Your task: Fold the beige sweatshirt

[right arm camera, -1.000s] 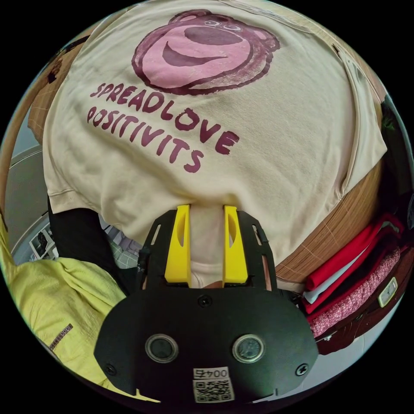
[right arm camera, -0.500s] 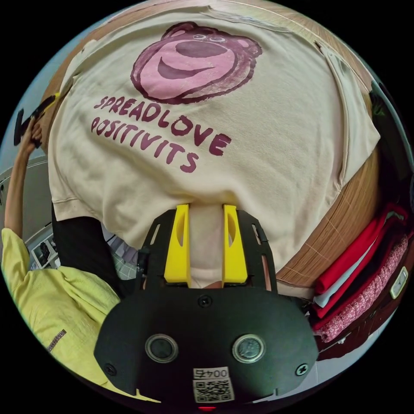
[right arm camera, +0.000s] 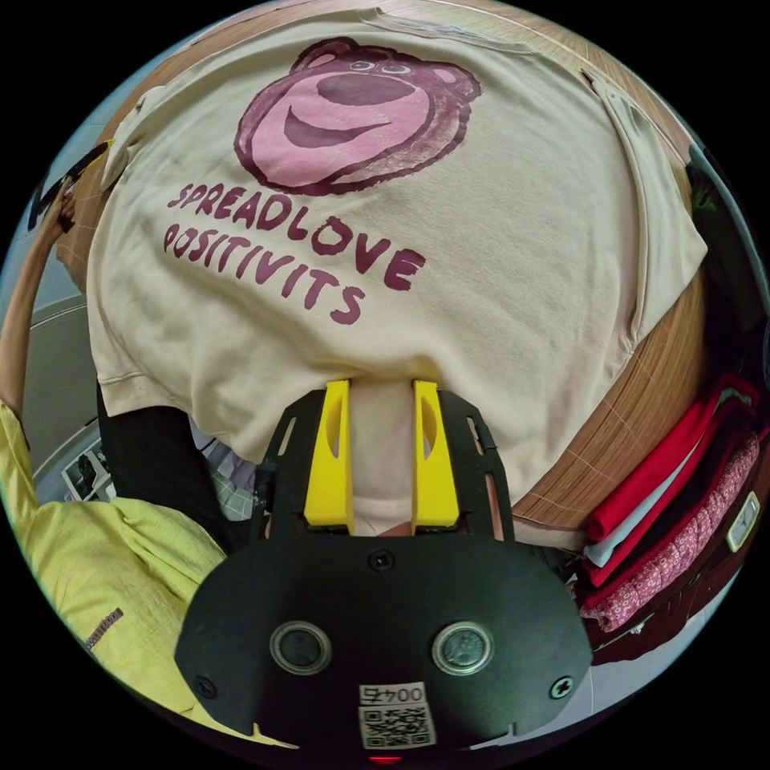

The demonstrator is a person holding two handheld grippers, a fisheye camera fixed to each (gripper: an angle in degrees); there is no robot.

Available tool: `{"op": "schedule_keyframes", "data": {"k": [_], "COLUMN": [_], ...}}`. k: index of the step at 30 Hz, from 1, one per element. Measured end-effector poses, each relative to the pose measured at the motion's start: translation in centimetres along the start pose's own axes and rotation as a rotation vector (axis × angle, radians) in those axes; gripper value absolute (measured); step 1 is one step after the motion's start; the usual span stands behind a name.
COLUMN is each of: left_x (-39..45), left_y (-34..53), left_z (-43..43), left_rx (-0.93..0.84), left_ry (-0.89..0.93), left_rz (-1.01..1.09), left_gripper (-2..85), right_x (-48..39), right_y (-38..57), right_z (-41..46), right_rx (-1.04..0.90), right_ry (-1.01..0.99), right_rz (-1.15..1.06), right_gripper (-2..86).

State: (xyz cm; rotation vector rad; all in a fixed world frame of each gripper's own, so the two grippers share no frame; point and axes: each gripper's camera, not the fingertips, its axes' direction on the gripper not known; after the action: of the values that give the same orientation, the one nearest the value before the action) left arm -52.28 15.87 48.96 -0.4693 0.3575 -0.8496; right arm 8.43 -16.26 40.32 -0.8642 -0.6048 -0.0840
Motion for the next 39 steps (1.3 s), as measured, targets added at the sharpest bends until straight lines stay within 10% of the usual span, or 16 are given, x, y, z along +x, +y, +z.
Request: {"op": "schedule_keyframes", "data": {"k": [9,16,31,39], "left_x": [-5.9,-15.1,-13.5,-9.4], "left_y": [-0.1,5.4,5.8,9.4], "left_z": [1.4,-0.4,0.4,-4.4], "left_rx": [-0.031,0.133,0.042,0.204], "left_ry": [-0.149,0.172,0.046,0.351], "left_rz": [-0.139,-0.501,-0.315,-0.284], "left_gripper": [8.3,7.1,7.7,7.8], "right_x": [-0.6,-0.3,-0.5,-0.6], "right_y": [3.0,4.5,4.9,6.2], "right_z": [0.7,1.3,2.3,3.2], "right_rx": [0.108,0.149,0.11,0.144], "right_ry": [0.014,0.005,-0.005,-0.011], "right_rz": [-0.015,-0.023,-0.01,-0.001], "right_gripper": [12.0,12.2,12.1,12.2]}}
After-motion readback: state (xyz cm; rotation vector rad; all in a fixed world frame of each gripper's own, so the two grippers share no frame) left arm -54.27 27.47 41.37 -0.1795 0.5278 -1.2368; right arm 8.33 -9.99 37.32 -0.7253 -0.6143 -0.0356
